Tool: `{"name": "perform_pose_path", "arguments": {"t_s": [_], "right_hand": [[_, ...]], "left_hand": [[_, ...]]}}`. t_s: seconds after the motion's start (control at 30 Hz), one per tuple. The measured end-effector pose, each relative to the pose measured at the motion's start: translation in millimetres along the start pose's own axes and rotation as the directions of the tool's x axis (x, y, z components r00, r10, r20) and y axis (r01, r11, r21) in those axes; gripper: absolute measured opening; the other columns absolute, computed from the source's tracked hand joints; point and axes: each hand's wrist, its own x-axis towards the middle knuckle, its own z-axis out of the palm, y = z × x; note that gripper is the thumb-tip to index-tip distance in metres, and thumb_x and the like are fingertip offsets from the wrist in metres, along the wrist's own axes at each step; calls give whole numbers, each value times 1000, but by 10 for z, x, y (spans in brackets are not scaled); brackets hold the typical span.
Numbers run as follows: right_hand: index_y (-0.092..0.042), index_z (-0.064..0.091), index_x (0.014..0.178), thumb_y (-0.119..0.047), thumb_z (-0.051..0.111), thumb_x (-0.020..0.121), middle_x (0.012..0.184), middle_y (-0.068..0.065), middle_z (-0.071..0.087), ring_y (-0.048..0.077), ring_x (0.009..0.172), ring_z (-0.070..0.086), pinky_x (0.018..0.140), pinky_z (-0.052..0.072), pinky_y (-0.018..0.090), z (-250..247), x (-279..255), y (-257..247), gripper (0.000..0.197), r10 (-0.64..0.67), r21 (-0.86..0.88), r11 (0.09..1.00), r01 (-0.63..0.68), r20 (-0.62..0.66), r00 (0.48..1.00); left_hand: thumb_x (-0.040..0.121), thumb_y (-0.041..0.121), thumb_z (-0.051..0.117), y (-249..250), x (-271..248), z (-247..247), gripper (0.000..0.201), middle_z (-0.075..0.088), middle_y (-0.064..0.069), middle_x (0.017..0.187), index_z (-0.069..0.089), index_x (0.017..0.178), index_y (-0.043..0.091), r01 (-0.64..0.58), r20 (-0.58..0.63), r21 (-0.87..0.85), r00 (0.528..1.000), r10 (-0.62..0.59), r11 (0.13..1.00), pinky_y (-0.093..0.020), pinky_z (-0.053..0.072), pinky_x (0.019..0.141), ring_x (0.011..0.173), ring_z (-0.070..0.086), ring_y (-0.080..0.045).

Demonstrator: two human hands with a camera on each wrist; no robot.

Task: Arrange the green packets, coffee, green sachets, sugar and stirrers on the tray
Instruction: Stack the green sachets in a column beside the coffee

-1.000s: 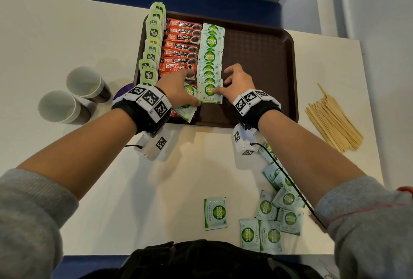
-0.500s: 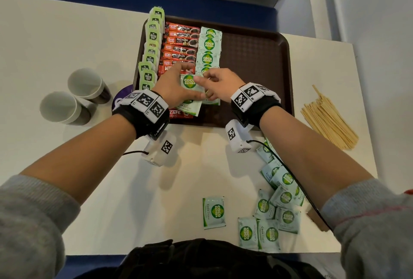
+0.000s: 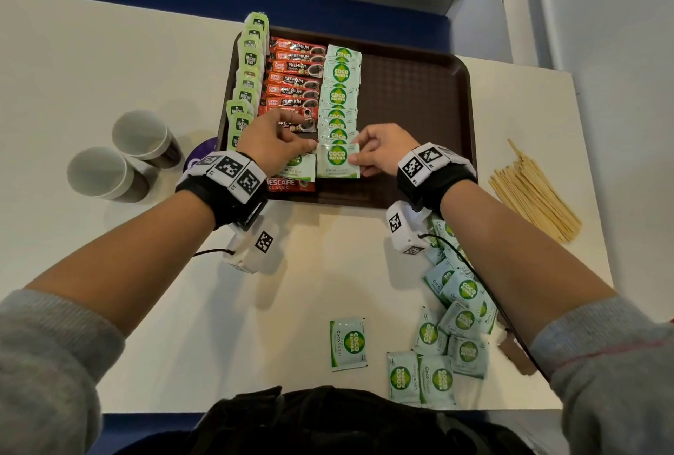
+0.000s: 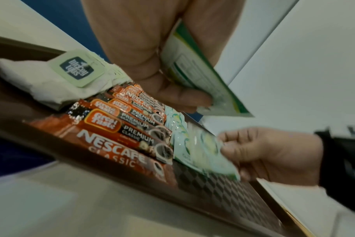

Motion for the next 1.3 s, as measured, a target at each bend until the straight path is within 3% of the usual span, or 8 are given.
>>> {"name": "perform_pose_path", "arguments": {"t_s": [0.13, 0.27, 0.57, 0.77, 0.9, 1.0, 1.17, 1.3], "right_hand": [[-15, 55, 77, -7, 69, 83, 70, 6, 63, 23, 68, 65, 71, 58, 33, 37, -20, 153, 18, 74, -97, 992, -77, -35, 997], [-17, 55, 74, -11, 74, 80, 66, -2, 62, 17, 62, 68, 68, 59, 27, 56, -11, 162, 20, 63, -139, 987, -78, -110, 992], [-17, 60, 73, -9, 69, 83, 65, -3, 62, 2, 43, 60, 54, 55, 16, 115, 53, 145, 16, 73, -127, 986, -108, -254, 965], [-18, 60, 81, -18, 77, 75, 70, -4, 66, 9, 61, 68, 62, 56, 19, 98, 4, 130, 19, 102, -85, 988, -128, -262, 960], [-18, 60, 80, -12, 85, 65, 76, -2, 67, 9, 66, 66, 53, 50, 16, 60, -31, 95, 30, 165, -62, 981, -182, -214, 963], [-18, 58, 75, -4, 83, 65, 80, 4, 68, 18, 76, 70, 66, 59, 26, 85, -23, 100, 30, 166, -26, 984, -175, -204, 965], [-19, 63, 90, -24, 89, 59, 76, -6, 58, 4, 65, 54, 65, 47, 23, 105, -70, 74, 40, -71, -283, 959, 27, -145, 987], [-19, 64, 109, -26, 88, 60, 98, -3, 43, 9, 88, 48, 78, 40, 22, 176, -84, 44, 55, -170, -592, 789, 163, 44, 984]], "left_hand": [[80, 22, 75, 11, 3, -34, 31, 61, 9, 70, 59, 106, 19, 7, 24, -29, 1000, -6, 1000, -21, 47, 63, 65, 57, -5], [78, 19, 77, 20, 13, -36, 30, 69, 4, 77, 58, 101, 23, 7, 31, -57, 1000, -5, 998, -29, 52, 78, 73, 63, -8], [75, 13, 78, 4, 21, -42, 33, 69, 7, 75, 55, 92, 31, 20, 41, -54, 999, -18, 998, -36, 54, 86, 72, 64, -7], [75, 13, 78, 0, 37, -32, 35, 68, 9, 75, 57, 100, 26, 26, 39, -44, 999, -25, 999, -32, 53, 85, 73, 64, -6], [76, 12, 77, 15, 35, -24, 36, 66, 9, 75, 57, 104, 22, 17, 45, -30, 999, -15, 999, -25, 51, 78, 70, 62, -3], [76, 13, 78, 16, 33, -21, 36, 67, 8, 76, 57, 103, 24, 22, 47, -27, 999, -21, 999, -27, 52, 80, 72, 62, -5], [76, 12, 77, 9, 29, -30, 36, 66, 7, 76, 57, 104, 22, 17, 46, -34, 999, -16, 999, -28, 52, 79, 72, 63, -6], [76, 12, 77, 30, 24, -25, 37, 66, 9, 74, 58, 106, 21, 0, 43, -16, 999, 1, 1000, -21, 51, 73, 70, 61, -2]]}}
